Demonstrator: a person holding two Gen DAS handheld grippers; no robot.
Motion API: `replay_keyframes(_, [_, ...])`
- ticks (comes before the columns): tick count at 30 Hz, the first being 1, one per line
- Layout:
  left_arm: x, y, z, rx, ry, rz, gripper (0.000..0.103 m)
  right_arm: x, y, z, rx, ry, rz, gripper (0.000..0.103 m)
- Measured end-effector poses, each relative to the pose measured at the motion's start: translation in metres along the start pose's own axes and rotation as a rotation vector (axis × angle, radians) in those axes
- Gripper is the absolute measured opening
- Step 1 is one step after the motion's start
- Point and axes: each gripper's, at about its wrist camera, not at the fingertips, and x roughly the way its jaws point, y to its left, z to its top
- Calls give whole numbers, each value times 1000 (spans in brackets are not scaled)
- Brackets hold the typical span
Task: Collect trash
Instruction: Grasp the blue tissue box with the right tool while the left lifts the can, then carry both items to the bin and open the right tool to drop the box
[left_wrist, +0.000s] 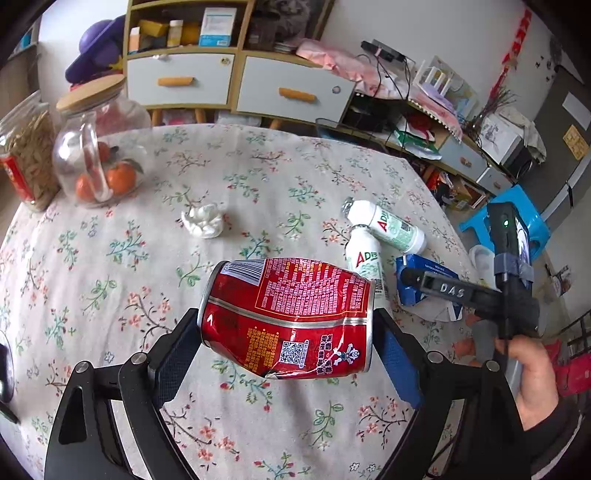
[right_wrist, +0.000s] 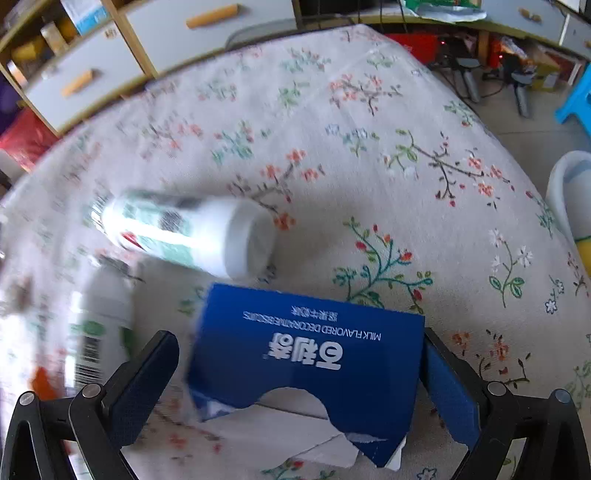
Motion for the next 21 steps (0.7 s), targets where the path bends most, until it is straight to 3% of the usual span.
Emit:
replay_keyframes(6, [-3,2,-6,-6,0,7,92,-3,3,-3,-40,-16,-3,96])
replay_keyframes(15, [-14,-7,-11,8,-25,11,91,-39,-11,-18,-50,-48,47,95])
replay_keyframes(21, [-19,-21,-20,36,-40,12,89,-65,-46,-28,-39,-102,42,95])
